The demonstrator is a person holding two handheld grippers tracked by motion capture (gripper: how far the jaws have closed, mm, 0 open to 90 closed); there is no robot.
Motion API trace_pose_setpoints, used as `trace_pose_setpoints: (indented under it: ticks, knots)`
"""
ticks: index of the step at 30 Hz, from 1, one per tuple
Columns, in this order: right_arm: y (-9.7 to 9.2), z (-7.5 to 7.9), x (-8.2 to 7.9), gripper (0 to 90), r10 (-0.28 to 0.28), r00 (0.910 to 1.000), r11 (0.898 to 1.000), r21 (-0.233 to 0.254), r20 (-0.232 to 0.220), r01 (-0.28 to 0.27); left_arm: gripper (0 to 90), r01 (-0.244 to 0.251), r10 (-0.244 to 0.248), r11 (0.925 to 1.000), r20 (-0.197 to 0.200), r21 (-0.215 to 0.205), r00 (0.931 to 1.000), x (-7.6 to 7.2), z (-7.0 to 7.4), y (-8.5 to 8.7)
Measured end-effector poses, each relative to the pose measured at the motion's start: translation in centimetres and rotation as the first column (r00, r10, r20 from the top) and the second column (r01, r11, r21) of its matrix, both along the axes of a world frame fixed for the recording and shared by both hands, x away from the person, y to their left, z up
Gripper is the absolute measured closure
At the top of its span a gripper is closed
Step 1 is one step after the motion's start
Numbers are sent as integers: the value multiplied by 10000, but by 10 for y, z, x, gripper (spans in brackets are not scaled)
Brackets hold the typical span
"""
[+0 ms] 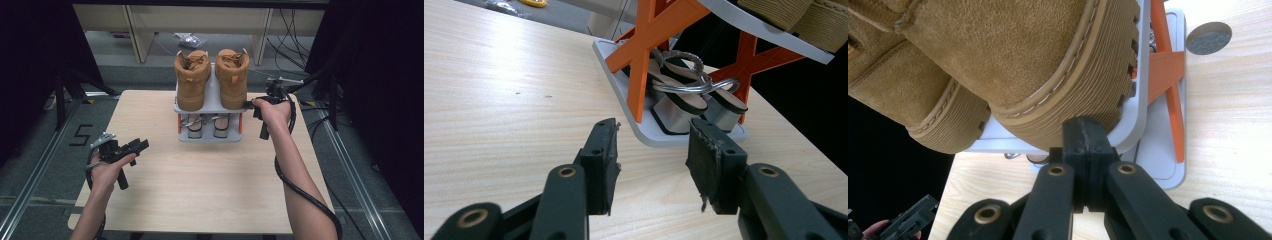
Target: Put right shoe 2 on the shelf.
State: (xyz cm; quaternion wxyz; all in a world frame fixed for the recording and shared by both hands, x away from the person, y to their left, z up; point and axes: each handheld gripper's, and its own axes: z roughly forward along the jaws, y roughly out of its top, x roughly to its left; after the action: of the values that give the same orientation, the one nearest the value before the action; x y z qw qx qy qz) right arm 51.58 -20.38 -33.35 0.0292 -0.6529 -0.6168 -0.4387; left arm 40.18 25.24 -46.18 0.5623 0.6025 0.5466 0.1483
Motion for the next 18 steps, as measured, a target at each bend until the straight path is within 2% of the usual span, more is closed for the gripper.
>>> trace_pose_setpoints:
  ticks: [1,2,3,8,12,15,16,18]
  knots:
    - [0,-1,0,900,-7,10000,10000,2,52,7,543,-21,21,10000,-3,5,10000,0,0,0]
    - [-2,-3,0,900,185,9990,9998,25,402,-186,543,-37,37,10000,-4,25,10000,0,0,1]
    - [0,-1,-1,900,-4,10000,10000,65,3,4,542,-24,24,10000,27,41,10000,0,0,1]
    - [1,-1,-1,900,38,9999,9999,-146,159,-36,542,-10,10,10000,-2,4,10000,0,0,0]
    - [2,-1,-1,900,-36,10000,10000,47,39,36,542,-29,29,10000,70,33,10000,0,1,1]
    - [1,-2,-1,900,21,9997,10000,-80,226,-19,542,-95,95,10000,7,30,10000,-1,0,1]
    - [0,-4,-1,900,169,9987,9997,-193,472,-160,542,-98,98,9999,13,31,10000,-1,0,1]
    - [0,-3,-2,897,83,9994,9999,-149,341,-78,542,-83,83,10000,44,29,10000,-1,1,2]
